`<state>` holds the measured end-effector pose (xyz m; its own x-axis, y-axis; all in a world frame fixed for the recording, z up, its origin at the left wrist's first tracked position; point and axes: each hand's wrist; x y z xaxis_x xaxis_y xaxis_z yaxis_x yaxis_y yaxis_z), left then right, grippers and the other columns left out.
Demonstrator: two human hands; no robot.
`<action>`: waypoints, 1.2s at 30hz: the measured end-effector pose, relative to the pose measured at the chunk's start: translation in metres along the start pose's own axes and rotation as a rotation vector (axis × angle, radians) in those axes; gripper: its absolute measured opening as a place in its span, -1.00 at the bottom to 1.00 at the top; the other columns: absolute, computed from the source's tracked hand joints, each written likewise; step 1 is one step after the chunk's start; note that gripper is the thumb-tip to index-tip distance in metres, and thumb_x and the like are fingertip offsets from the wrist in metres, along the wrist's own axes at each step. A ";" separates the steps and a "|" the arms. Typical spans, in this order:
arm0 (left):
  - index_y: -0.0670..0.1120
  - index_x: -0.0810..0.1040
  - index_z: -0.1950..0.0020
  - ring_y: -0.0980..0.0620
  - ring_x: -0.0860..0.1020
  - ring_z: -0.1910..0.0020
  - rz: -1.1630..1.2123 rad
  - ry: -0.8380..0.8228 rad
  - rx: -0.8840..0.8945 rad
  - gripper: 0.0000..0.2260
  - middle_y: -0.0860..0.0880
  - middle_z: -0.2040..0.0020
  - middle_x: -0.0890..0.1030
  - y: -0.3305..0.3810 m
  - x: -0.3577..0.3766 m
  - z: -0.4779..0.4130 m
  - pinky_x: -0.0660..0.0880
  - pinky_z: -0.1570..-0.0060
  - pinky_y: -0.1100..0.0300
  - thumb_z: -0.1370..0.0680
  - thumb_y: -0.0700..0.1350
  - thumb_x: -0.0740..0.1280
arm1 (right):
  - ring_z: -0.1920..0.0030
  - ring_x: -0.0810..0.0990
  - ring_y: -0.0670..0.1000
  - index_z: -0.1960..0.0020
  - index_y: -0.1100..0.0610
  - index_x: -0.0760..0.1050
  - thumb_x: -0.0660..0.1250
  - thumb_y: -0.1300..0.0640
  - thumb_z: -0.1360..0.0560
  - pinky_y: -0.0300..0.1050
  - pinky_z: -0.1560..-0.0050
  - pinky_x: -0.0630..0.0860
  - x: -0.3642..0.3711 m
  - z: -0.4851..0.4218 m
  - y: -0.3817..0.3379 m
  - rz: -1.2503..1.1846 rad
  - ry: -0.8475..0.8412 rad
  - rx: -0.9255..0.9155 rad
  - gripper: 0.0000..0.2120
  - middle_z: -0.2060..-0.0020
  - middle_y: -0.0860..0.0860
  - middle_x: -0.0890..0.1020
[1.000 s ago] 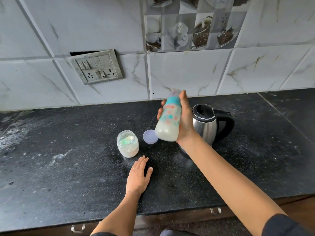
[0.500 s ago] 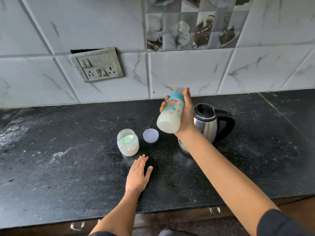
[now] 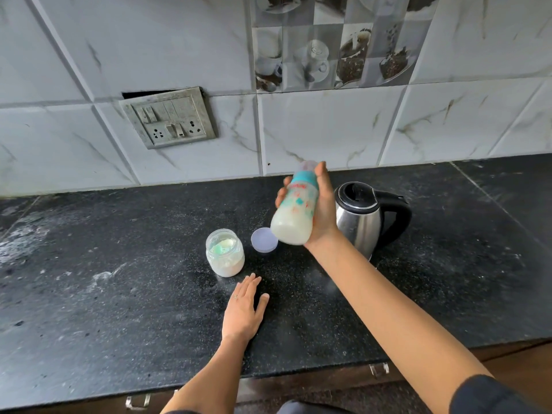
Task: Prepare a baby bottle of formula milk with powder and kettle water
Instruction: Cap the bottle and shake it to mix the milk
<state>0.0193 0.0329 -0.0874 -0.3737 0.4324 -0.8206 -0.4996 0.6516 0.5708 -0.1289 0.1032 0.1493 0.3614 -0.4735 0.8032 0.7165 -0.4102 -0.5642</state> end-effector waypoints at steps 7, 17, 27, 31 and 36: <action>0.01 0.26 -0.48 0.14 0.09 -0.51 -0.006 -0.001 0.001 -0.55 0.09 -0.51 0.20 -0.001 0.000 0.000 -0.08 -0.44 0.30 -0.62 0.11 0.14 | 0.47 0.54 -0.02 0.35 0.04 0.64 0.07 -0.24 -0.55 -0.23 0.41 0.52 0.002 0.007 0.005 0.100 -0.038 0.006 -0.44 0.37 0.01 0.54; 0.03 0.27 -0.47 0.12 0.11 -0.51 -0.005 -0.009 -0.001 -0.55 0.10 -0.51 0.23 -0.005 0.003 -0.002 0.04 -0.48 0.21 -0.61 0.13 0.14 | 0.47 0.54 -0.04 0.42 0.03 0.64 0.09 -0.25 -0.53 -0.24 0.42 0.52 0.001 0.000 0.003 0.038 -0.059 0.003 -0.43 0.38 0.00 0.54; 0.03 0.27 -0.47 0.13 0.10 -0.51 -0.005 -0.006 -0.002 -0.55 0.11 -0.51 0.21 -0.002 0.001 -0.001 -0.03 -0.45 0.26 -0.61 0.12 0.13 | 0.43 0.60 -0.01 0.29 0.12 0.65 0.43 -0.19 -0.23 -0.21 0.39 0.56 -0.003 -0.001 0.008 -0.048 -0.187 0.040 -0.65 0.35 0.01 0.60; 0.03 0.27 -0.47 0.13 0.10 -0.51 -0.007 -0.007 -0.002 -0.55 0.10 -0.51 0.21 -0.003 0.001 -0.001 -0.03 -0.45 0.26 -0.61 0.13 0.13 | 0.43 0.57 0.05 -0.04 -0.10 0.56 0.25 -0.14 -0.43 -0.16 0.38 0.57 -0.008 0.003 0.018 -0.005 -0.191 0.060 -0.75 0.25 0.06 0.55; 0.03 0.27 -0.47 0.12 0.10 -0.51 0.002 -0.007 -0.005 -0.56 0.11 -0.51 0.21 -0.001 0.001 0.000 -0.02 -0.44 0.26 -0.61 0.12 0.14 | 0.44 0.58 0.00 0.13 0.14 0.49 0.19 -0.23 -0.49 -0.22 0.40 0.55 -0.003 -0.007 0.004 -0.069 -0.076 0.058 -0.58 0.34 0.02 0.57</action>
<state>0.0198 0.0326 -0.0889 -0.3690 0.4378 -0.8199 -0.5032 0.6476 0.5722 -0.1317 0.0975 0.1430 0.3528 -0.3845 0.8530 0.7735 -0.3931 -0.4971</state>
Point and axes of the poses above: each hand's wrist, its own z-axis away from the middle knuckle, its own x-axis out of the palm, y = z × x
